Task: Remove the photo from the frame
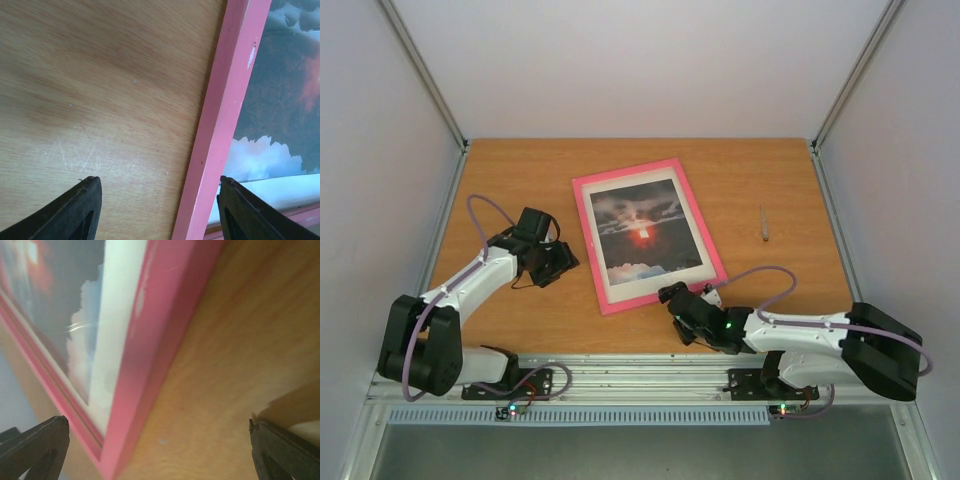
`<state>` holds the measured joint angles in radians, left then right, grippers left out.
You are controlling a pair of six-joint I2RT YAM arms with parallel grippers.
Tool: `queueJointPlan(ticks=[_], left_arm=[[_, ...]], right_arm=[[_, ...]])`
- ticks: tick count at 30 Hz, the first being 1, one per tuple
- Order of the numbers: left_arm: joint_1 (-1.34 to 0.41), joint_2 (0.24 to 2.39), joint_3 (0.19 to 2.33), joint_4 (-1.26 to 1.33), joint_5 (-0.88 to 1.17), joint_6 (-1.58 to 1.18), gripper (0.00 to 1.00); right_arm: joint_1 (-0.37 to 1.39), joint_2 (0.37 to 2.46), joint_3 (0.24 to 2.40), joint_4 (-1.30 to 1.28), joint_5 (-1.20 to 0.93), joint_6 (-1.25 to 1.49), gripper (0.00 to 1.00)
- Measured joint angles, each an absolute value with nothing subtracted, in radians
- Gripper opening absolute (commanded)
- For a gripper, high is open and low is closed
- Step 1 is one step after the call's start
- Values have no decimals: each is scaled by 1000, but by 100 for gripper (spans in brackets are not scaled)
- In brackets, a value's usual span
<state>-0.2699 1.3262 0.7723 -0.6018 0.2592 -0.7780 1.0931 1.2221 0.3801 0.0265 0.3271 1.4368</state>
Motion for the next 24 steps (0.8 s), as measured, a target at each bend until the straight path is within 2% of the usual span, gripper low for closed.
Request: queueJointPlan(ticks=[6, 12, 19, 24], left_arm=[[-282, 1314, 773, -607, 228, -785, 65], [-356, 1312, 794, -628, 168, -816, 69], [-472, 1330, 833, -651, 83, -883, 74], [-504, 1394, 879, -659, 47, -903, 77]], right_arm=[[1088, 1052, 467, -320, 334, 1309, 98], [1008, 896, 609, -511, 396, 957, 99], [702, 971, 740, -579, 260, 473, 98], [576, 1085, 793, -579, 160, 179, 98]])
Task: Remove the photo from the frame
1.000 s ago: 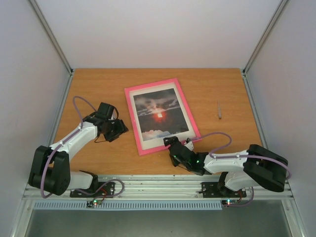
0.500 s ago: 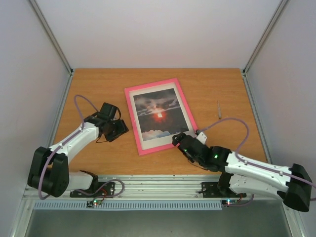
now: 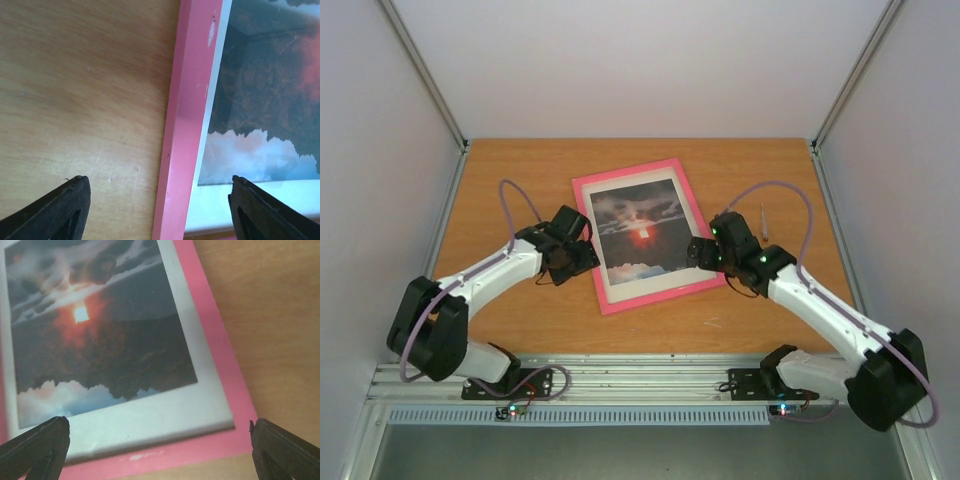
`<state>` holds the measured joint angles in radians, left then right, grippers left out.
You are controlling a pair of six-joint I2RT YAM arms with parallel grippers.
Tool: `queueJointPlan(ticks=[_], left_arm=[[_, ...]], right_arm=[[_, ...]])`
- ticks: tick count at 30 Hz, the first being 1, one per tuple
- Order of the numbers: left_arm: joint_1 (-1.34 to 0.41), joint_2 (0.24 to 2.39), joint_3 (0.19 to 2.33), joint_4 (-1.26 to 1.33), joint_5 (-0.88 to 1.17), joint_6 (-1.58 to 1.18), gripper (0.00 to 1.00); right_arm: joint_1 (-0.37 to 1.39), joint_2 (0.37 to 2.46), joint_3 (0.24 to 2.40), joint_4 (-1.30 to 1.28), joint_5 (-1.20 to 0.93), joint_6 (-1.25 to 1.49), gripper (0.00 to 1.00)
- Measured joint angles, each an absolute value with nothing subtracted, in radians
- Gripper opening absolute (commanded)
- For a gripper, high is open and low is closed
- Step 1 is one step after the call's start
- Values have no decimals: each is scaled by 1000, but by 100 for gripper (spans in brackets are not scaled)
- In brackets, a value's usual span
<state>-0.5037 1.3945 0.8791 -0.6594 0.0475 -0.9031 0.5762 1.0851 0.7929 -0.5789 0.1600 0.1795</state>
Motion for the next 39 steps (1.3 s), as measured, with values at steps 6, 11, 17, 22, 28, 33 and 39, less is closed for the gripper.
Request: queueJointPlan(ticks=[6, 11, 17, 22, 28, 33, 39], left_arm=[[-505, 1497, 960, -672, 14, -885, 79], [-506, 1618, 1062, -673, 15, -823, 79], [-505, 1741, 1122, -662, 43, -750, 77], [-505, 1782, 1132, -665, 46, -714, 73], [-505, 1806, 1145, -668, 44, -702, 64], [-504, 1843, 1162, -671, 46, -704, 54], [-504, 1862, 1184, -680, 40, -686, 38]], right_arm=[[440, 1324, 936, -563, 36, -59, 94], [364, 1533, 1071, -575, -23, -187, 87], [325, 1710, 1178, -590, -23, -297, 81], [318, 1803, 1248, -622, -16, -355, 73], [312, 1859, 1274, -636, -6, -391, 60], [302, 1902, 1274, -636, -6, -384, 47], [302, 1906, 1251, -626, -12, -371, 28]])
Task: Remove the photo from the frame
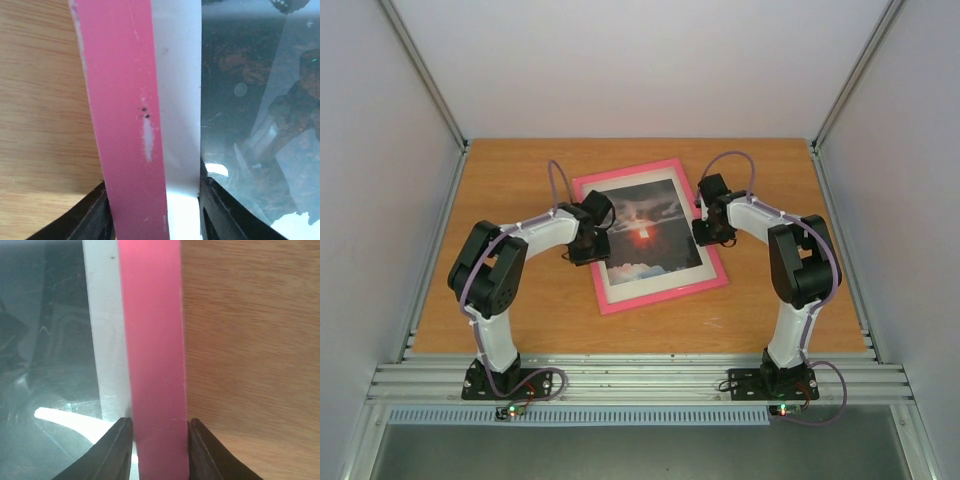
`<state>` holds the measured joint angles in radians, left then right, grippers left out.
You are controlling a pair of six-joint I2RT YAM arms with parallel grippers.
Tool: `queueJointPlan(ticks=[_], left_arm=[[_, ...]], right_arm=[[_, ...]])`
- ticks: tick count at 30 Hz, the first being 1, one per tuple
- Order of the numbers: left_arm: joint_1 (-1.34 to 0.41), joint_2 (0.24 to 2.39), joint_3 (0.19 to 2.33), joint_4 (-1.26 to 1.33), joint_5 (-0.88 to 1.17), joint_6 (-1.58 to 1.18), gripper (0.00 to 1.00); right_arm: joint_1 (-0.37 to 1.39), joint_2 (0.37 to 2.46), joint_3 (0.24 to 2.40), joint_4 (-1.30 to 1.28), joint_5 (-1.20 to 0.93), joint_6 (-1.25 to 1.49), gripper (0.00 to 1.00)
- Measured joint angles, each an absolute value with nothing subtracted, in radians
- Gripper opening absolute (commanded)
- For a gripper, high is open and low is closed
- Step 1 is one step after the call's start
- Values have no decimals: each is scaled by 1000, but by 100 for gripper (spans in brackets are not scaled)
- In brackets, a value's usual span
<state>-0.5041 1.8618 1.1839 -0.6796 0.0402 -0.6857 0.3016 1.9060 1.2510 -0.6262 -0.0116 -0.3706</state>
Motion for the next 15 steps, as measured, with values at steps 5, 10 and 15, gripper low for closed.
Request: queueJointPlan(ticks=[5, 10, 15], left_arm=[[-500, 1886, 1218, -701, 35, -656, 29], [-499, 1925, 1275, -727, 38, -628, 23], [-500, 1942, 1302, -748, 35, -619, 15]], right_arm=[[297, 1889, 1225, -609, -2, -372, 18], [289, 1865, 1188, -609, 15, -353, 7], [289, 1832, 1150, -606, 17, -311, 1]])
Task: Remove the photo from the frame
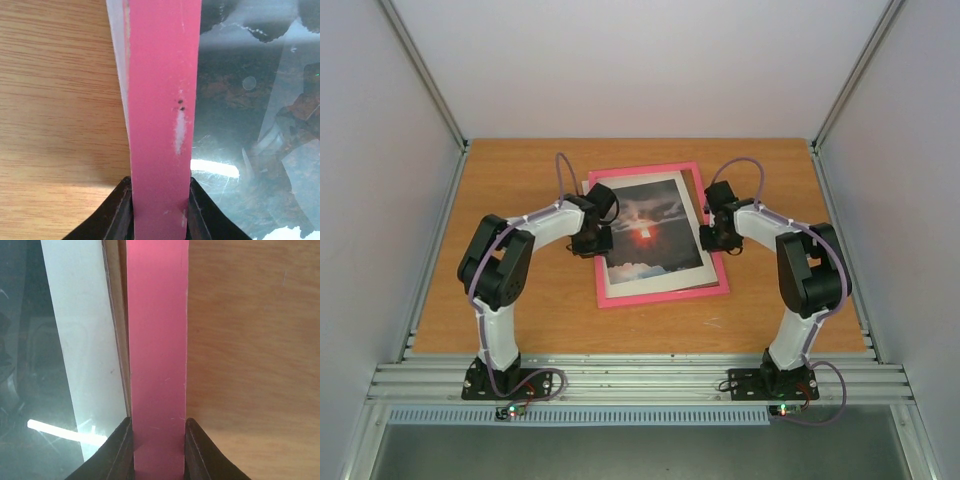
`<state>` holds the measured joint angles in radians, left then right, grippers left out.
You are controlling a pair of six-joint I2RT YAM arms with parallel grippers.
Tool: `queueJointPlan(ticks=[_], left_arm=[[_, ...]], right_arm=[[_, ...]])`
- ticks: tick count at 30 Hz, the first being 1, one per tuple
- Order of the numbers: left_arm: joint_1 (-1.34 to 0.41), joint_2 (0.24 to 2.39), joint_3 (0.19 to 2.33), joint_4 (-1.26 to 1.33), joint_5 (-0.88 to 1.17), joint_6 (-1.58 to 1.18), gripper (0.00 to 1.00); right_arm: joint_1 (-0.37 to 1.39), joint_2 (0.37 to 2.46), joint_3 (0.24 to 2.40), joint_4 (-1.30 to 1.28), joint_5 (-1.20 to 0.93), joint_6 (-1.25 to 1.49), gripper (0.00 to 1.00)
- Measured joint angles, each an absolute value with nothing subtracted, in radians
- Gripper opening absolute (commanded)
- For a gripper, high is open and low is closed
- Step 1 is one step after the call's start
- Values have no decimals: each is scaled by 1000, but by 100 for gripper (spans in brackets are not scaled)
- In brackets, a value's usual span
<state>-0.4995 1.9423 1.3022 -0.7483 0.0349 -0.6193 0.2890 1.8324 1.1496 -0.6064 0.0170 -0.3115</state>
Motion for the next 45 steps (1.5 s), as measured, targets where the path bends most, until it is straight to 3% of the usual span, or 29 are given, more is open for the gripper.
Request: queueJointPlan(ticks=[7, 10, 16, 20, 25, 35, 45], left_arm=[[-509, 1942, 1309, -753, 33, -594, 2], [-512, 1931, 1309, -760, 30, -592, 1], [-500, 1864, 1300, -783, 14, -578, 0], [-476, 1796, 1255, -782, 19, -564, 1], [-405, 1692, 1187, -789, 38, -528, 0], [-260, 1503, 1155, -844, 60, -390, 1], [-93, 1550, 1215, -951, -112, -260, 0]], right_arm=[[294, 1775, 1104, -620, 30, -270, 1], [302, 1750, 1102, -640, 39, -262, 8], [315, 1701, 1102, -654, 33, -241, 31], [321, 1669, 1102, -653, -14, -225, 58], [324, 1629, 1102, -651, -103, -221, 78], [336, 1494, 1102, -614, -299, -218, 98], [332, 1399, 1054, -570, -447, -173, 98]])
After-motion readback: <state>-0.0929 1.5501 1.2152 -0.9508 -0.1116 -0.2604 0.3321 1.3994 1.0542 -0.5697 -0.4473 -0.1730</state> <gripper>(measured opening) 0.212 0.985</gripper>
